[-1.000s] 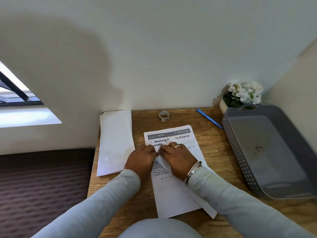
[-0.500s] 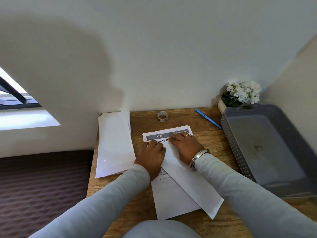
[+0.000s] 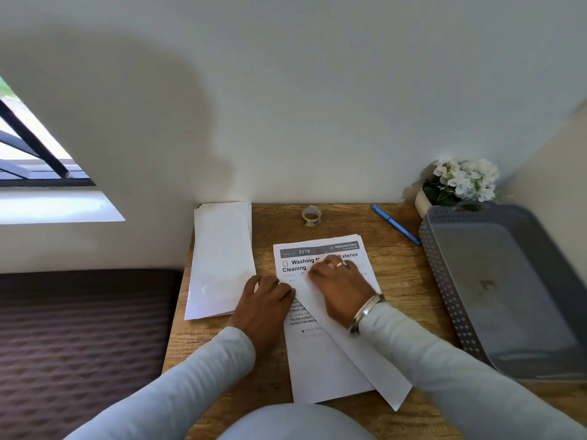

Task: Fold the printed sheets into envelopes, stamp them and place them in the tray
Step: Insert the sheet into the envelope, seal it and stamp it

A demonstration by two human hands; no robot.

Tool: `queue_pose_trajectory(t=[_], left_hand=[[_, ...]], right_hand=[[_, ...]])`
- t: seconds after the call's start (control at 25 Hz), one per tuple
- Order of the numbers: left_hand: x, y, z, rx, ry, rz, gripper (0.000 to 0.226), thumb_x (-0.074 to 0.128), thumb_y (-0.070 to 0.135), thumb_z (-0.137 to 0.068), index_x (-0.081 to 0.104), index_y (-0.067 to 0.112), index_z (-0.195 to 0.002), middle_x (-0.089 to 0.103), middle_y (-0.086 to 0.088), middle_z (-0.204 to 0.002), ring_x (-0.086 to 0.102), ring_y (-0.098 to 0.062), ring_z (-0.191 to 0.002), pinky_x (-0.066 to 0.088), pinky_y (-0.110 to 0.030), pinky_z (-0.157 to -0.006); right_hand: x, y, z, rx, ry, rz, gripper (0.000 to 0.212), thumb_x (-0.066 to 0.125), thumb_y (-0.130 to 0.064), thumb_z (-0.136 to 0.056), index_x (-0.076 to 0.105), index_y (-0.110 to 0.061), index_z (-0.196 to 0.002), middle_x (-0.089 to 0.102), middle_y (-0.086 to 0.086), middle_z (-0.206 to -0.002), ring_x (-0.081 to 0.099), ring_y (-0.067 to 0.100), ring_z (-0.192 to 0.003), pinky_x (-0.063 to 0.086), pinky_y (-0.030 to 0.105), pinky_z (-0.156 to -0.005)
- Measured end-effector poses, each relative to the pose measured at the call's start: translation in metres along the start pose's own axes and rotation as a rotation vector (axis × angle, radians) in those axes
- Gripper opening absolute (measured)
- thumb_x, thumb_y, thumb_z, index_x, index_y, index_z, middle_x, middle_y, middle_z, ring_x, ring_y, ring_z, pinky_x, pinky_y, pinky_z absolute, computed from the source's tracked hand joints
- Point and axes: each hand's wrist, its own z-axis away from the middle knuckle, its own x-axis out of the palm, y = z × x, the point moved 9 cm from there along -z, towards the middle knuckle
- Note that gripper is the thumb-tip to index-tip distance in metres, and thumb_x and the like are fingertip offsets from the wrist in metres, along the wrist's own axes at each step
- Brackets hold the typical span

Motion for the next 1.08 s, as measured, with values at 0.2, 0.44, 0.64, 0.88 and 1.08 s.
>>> queue_pose_trajectory(t=[0.2, 0.44, 0.64, 0.88, 1.08], left_hand=[[0.002, -0.002, 0.001, -0.029, 0.014, 0.013, 0.059, 0.087, 0.039, -0.067, 0.069, 0.022, -0.121, 0.067, 0.000, -0.117, 0.060, -0.028, -0.113, 0.045, -0.054, -0.101], [0.005, -0.004, -0.001, -0.048, -0.025, 0.018, 0.058, 0.075, 0.037, -0.084, 0.057, 0.021, -0.137, 0.058, -0.001, -0.135, 0.049, -0.030, -0.130, 0.031, -0.056, -0.113], [0.005, -0.004, -0.002, -0.037, -0.027, 0.021, 0.056, 0.076, 0.037, -0.083, 0.060, 0.022, -0.134, 0.060, -0.001, -0.132, 0.051, -0.030, -0.128, 0.033, -0.056, -0.112], [0.002, -0.002, -0.003, -0.043, -0.007, 0.044, 0.057, 0.063, 0.037, -0.094, 0.046, 0.023, -0.146, 0.047, -0.001, -0.147, 0.037, -0.029, -0.140, 0.020, -0.054, -0.119], [-0.002, -0.004, -0.003, -0.044, -0.008, 0.045, 0.056, 0.062, 0.037, -0.095, 0.046, 0.023, -0.146, 0.048, -0.001, -0.147, 0.036, -0.029, -0.140, 0.019, -0.053, -0.119]], right_hand=[[0.016, -0.013, 0.015, -0.029, 0.028, -0.023, 0.059, 0.063, -0.014, -0.078, 0.053, -0.017, -0.136, 0.056, 0.002, -0.136, 0.049, 0.032, -0.125, 0.046, 0.046, -0.098], [0.003, 0.010, 0.007, 0.080, 0.046, -0.017, 0.053, 0.054, -0.012, -0.082, 0.055, -0.016, -0.135, 0.055, 0.001, -0.137, 0.044, 0.032, -0.129, 0.041, 0.046, -0.102], [0.014, -0.020, 0.021, -0.098, 0.011, -0.056, 0.059, 0.064, -0.017, -0.081, 0.052, -0.021, -0.138, 0.054, -0.002, -0.138, 0.049, 0.029, -0.124, 0.046, 0.044, -0.099], [0.001, 0.001, 0.009, 0.090, 0.053, -0.071, 0.055, 0.054, -0.011, -0.083, 0.052, -0.017, -0.138, 0.052, 0.001, -0.141, 0.044, 0.030, -0.128, 0.040, 0.044, -0.103], [0.003, -0.016, 0.015, -0.043, 0.055, -0.092, 0.055, 0.059, -0.015, -0.084, 0.052, -0.023, -0.138, 0.053, -0.002, -0.140, 0.048, 0.028, -0.125, 0.043, 0.043, -0.100]])
